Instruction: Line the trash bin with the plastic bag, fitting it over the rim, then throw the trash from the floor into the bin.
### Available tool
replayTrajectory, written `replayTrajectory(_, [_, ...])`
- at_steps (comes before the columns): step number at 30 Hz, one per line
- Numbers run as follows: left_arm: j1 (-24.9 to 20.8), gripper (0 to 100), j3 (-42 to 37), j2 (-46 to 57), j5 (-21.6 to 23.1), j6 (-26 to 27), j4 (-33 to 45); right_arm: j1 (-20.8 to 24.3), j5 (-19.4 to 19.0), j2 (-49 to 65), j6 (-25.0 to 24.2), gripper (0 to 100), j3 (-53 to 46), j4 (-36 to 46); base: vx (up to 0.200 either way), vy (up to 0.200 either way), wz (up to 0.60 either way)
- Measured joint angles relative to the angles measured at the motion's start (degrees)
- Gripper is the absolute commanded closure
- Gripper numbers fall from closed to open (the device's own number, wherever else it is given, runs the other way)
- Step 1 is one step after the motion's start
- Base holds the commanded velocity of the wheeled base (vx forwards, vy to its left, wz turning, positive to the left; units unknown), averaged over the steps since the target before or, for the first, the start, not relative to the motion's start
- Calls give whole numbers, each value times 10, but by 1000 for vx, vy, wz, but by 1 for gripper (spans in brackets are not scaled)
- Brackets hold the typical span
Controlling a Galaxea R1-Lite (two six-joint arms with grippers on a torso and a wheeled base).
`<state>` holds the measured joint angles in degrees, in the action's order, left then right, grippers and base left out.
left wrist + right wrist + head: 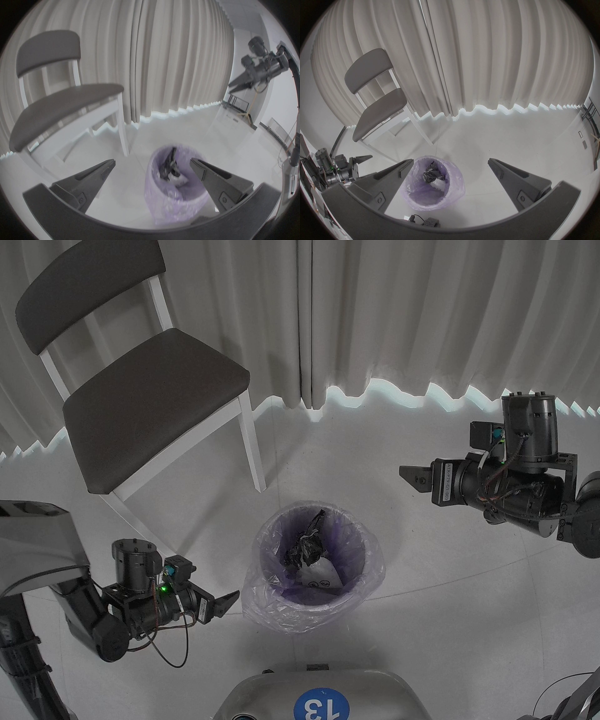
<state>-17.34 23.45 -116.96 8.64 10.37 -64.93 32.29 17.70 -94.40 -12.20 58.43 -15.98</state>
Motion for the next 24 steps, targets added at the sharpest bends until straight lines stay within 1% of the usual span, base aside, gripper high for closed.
replayTrajectory(7, [-1,0,46,-131,11,14,-47,-13,-1,-2,4,0,0,-3,0,0,0])
replayTrajectory(14, [0,0,131,-222,23,20,-50,-28,-6,-6,7,0,2,-4,0,0,0])
replayTrajectory(16, [2,0,163,-239,24,19,-36,-31,-7,-8,7,0,4,-4,0,0,0])
replayTrajectory(19, [6,0,218,-260,22,13,12,-35,-8,-11,7,0,6,-4,0,0,0])
replayTrajectory(24, [17,0,323,-285,-3,6,95,-40,-9,-18,7,0,9,-4,0,0,0])
